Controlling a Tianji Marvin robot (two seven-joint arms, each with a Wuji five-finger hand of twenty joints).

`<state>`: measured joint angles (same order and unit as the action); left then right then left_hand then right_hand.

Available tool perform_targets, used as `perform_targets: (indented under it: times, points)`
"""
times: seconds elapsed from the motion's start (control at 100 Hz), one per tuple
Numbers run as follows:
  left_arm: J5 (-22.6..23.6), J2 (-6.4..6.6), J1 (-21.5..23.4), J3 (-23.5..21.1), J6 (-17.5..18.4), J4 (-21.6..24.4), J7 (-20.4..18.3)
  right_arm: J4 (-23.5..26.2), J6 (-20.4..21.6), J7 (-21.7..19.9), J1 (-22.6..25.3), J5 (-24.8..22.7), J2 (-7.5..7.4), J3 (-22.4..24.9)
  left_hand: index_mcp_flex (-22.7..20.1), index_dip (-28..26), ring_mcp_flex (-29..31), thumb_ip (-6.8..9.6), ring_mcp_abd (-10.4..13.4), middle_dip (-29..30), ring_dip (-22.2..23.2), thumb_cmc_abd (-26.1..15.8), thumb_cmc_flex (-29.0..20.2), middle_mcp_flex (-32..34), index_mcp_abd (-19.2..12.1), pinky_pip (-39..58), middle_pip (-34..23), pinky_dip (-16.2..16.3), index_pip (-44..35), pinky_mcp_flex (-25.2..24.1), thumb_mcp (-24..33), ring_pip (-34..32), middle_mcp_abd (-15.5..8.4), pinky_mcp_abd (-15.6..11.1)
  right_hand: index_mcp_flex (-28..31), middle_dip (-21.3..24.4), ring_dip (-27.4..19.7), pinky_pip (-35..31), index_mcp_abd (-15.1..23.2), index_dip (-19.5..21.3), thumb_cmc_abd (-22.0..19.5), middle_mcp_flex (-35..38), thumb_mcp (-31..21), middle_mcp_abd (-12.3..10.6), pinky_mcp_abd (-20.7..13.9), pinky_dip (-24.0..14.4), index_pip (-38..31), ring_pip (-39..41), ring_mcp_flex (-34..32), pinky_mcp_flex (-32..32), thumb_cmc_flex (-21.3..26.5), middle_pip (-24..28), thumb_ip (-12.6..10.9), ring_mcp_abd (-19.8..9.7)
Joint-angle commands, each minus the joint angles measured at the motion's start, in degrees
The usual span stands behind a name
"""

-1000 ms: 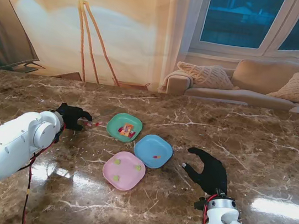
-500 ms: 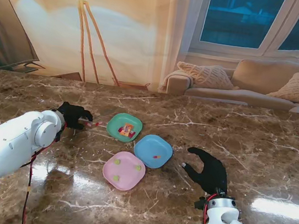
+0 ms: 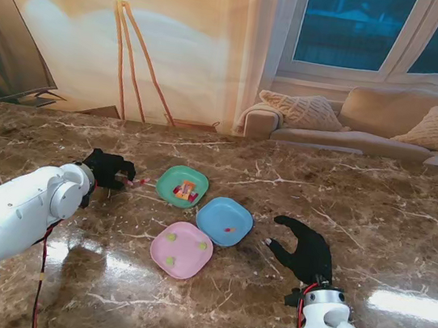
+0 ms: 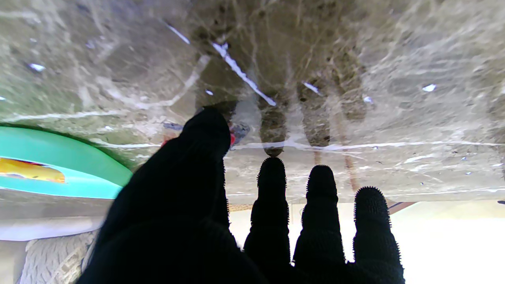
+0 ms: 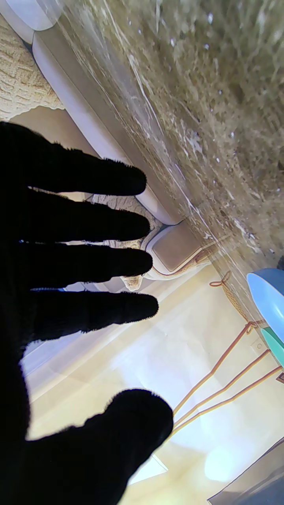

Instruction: Portion candies into small dishes

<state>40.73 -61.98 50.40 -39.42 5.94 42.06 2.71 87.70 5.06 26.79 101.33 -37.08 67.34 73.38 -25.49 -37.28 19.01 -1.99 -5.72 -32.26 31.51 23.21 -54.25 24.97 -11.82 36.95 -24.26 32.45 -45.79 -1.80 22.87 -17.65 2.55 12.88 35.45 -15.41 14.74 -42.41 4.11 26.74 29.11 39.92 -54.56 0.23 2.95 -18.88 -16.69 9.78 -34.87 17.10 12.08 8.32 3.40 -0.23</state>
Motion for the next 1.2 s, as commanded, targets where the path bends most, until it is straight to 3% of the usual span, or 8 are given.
perform_targets:
  times: [0.0,0.08,0.31,0.43,0.48,0.72,0.87,1.19]
  points:
    - [0.22,-0.24,1.27,0.93,0.24,-2.13,0.1,-0.01,-0.31,-0.99,0.27,0.17,-0.04,-0.16,-4.24,-1.48,1.05,0.19,-0.16,-0.81,0.87,1.79,-6.0,1.62,-0.53,1.59,-0.92,0.34,-3.73,-0.08,-3.03,-1.3,0.72,0.03,-0.1,-0.54,0.49,1.08,1.04,0.42,-0.34,0.28,-0.92,-0.14,-0.01,-0.91,0.1,-0.19,1.83,-0.61,-0.97,-0.11,-0.78,1.03]
    - [-0.47,-0.62,1.27,1.2,0.76,-3.28,1.28,-0.03,-0.39,-1.1,0.12,0.17,-0.05,-0.28,-5.19,-1.15,1.56,0.52,-0.15,-0.97,0.91,1.28,-7.38,2.31,-1.28,2.15,-1.28,0.25,-5.47,-0.06,-5.47,-1.7,0.65,0.15,-0.17,-0.54,0.5,1.07,1.01,0.42,-0.35,0.27,-0.94,-0.14,-0.06,-0.91,0.12,-0.17,1.8,-0.6,-0.95,-0.11,-0.79,1.02]
    - [-1.6,-1.22,1.01,2.47,2.15,-5.64,3.48,-0.38,-0.67,-1.07,-0.49,0.45,0.02,-0.96,-7.29,-0.94,2.35,0.9,-0.16,-1.22,1.03,1.31,-8.9,3.42,-2.01,2.61,-1.86,0.26,-6.79,0.28,-5.57,-2.15,0.44,0.27,-0.15,-0.55,0.5,1.09,1.09,0.42,-0.34,0.27,-0.97,-0.14,-0.07,-0.89,0.11,-0.16,1.8,-0.63,-0.96,-0.1,-0.78,0.99]
    - [-1.4,-0.97,1.44,2.42,2.4,-5.41,3.11,-0.64,-0.63,-1.18,-0.7,0.69,0.05,-1.26,-7.74,0.22,2.32,1.49,-0.02,-1.26,0.95,2.25,-9.44,3.57,-1.34,2.73,-1.94,0.16,-6.24,0.19,-4.41,-2.11,0.4,0.39,-0.12,-0.54,0.5,1.09,1.01,0.42,-0.38,0.25,-0.95,-0.07,-0.03,-0.89,0.1,-0.17,1.81,-0.61,-1.02,-0.12,-0.77,0.89]
    - [-1.33,-0.9,1.59,2.52,2.5,-5.42,3.11,-0.68,-0.61,-1.21,-0.73,0.78,0.05,-1.33,-8.38,0.54,2.32,0.92,-0.04,-1.3,0.83,3.38,-8.24,3.76,-1.19,2.85,-1.99,-0.15,-6.53,0.13,-1.05,-2.11,0.41,0.35,-0.13,-0.54,0.5,1.08,1.01,0.42,-0.39,0.25,-0.93,-0.11,-0.07,-0.89,0.1,-0.17,1.81,-0.6,-1.05,-0.12,-0.77,0.96]
    - [-2.15,-1.17,1.92,4.03,3.08,-7.09,3.91,-0.7,-0.42,-1.31,-0.69,1.16,0.1,-1.33,-10.1,2.34,2.58,0.65,-0.15,-1.41,0.78,5.0,-7.16,4.81,-0.15,2.88,-2.3,-0.29,-6.14,0.07,-0.52,-2.14,0.58,0.52,-0.13,-0.55,0.51,1.04,1.12,0.42,-0.41,0.27,-0.94,-0.13,-0.05,-0.91,0.1,-0.15,1.76,-0.53,-1.04,-0.11,-0.79,0.93]
    - [-2.73,-1.5,2.22,4.72,4.05,-8.83,5.68,-0.76,-0.22,-1.4,-0.71,1.43,0.12,-1.43,-13.38,4.87,3.16,0.23,-0.46,-1.68,0.92,2.96,-6.12,6.54,0.29,3.16,-2.89,-0.3,-6.46,0.49,-2.63,-2.48,1.16,0.39,-0.13,-0.56,0.51,1.03,1.11,0.42,-0.5,0.34,-0.94,-0.15,-0.07,-0.92,0.1,-0.16,1.74,-0.54,-1.14,-0.08,-0.8,0.9]
    - [-2.81,-1.12,1.57,6.85,5.83,-11.09,6.3,-0.82,-0.09,-1.58,-0.85,1.74,0.14,-1.81,-13.11,8.48,2.84,0.99,-0.56,-1.55,1.01,1.5,-6.59,6.37,1.12,3.48,-2.77,-0.43,-3.89,0.57,-4.54,-2.53,1.27,0.19,-0.19,-0.58,0.54,1.03,1.22,0.41,-0.61,0.43,-1.1,-0.24,-0.1,-0.92,0.12,-0.12,1.59,-0.45,-1.2,-0.05,-0.81,0.88]
